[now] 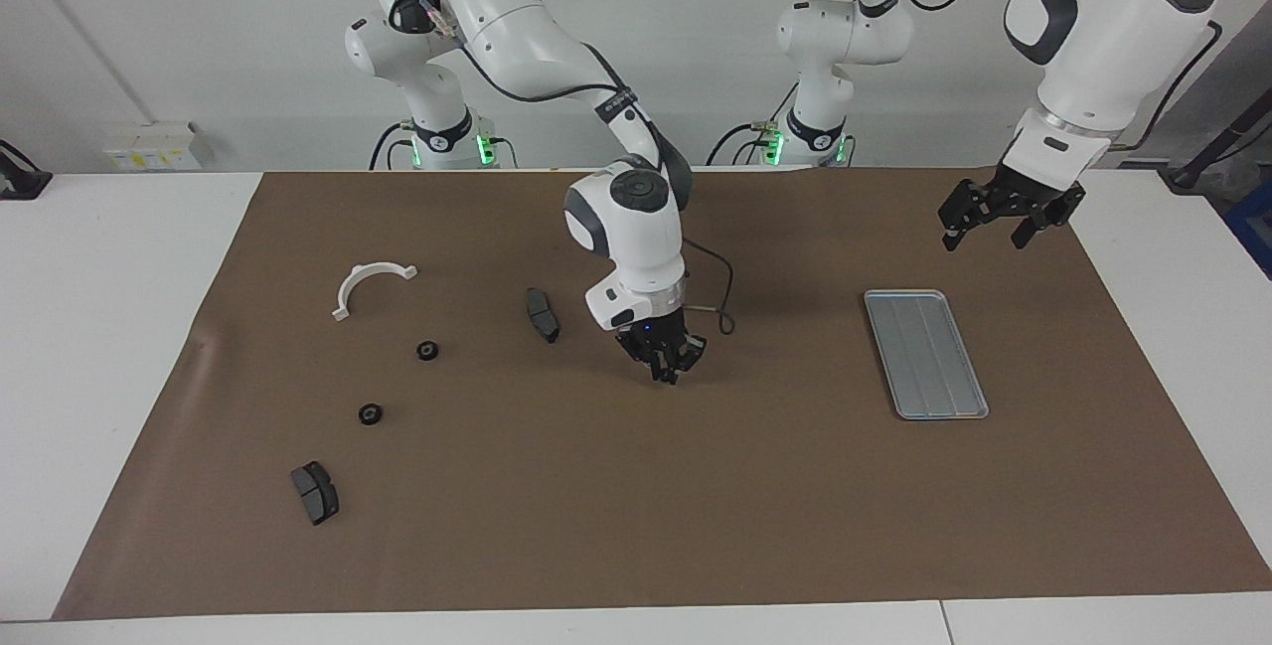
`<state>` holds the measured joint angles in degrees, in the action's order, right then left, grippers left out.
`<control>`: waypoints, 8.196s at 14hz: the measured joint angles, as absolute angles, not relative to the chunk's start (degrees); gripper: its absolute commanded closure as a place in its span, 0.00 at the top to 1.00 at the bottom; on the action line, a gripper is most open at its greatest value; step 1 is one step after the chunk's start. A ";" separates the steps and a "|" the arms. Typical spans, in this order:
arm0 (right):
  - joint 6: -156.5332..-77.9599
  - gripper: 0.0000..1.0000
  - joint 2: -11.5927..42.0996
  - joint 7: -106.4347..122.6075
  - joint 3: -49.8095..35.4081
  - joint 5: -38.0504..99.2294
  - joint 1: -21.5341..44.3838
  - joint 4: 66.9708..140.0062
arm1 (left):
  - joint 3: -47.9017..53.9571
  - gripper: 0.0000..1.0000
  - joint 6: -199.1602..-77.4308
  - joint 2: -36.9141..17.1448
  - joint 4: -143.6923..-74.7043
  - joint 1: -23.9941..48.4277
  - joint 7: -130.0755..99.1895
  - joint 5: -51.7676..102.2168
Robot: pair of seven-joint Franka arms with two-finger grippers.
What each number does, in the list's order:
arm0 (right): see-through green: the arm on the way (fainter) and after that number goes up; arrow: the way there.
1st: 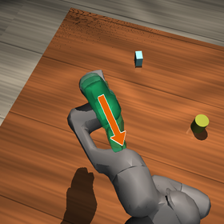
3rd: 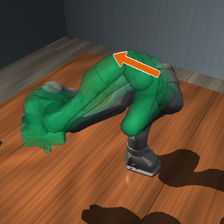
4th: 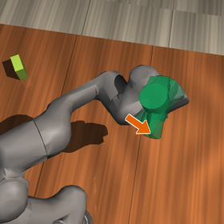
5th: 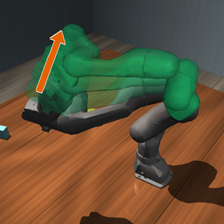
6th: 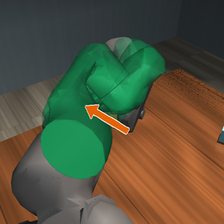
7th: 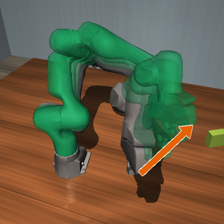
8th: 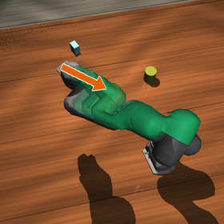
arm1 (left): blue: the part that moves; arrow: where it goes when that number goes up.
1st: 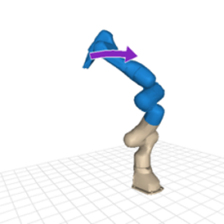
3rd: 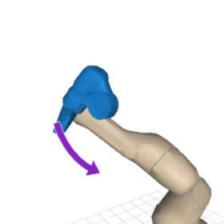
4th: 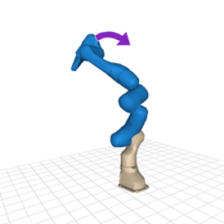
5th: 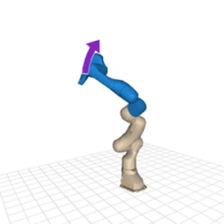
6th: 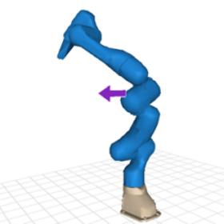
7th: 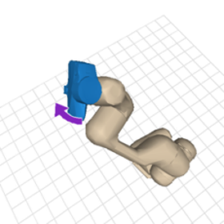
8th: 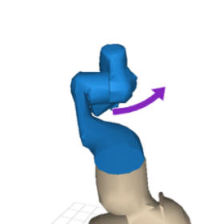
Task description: Pick bearing gear from pile to tray
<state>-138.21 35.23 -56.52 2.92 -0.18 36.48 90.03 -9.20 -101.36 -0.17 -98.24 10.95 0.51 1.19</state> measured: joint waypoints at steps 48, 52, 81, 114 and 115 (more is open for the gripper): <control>-141.37 0.77 24.16 7.89 4.19 5.63 1.26 110.17 | -7.70 0.97 -126.66 -30.22 -90.20 41.23 -35.48 5.73; -141.64 0.76 24.16 7.89 4.18 5.63 1.26 110.22 | -7.68 0.93 -128.47 -31.03 -89.90 39.94 -31.98 5.73; -128.81 0.00 19.25 -1.80 2.84 5.70 3.98 102.20 | -6.11 0.35 -129.13 -35.50 -88.82 41.89 -25.91 5.66; -145.86 0.17 26.41 -55.68 0.55 2.02 34.49 103.48 | -7.22 0.00 -119.23 -29.03 -95.36 6.62 16.95 8.06; -145.86 0.21 26.55 -55.69 0.61 1.89 34.47 103.49 | -7.03 0.00 -119.19 -28.32 -96.70 6.63 17.05 8.06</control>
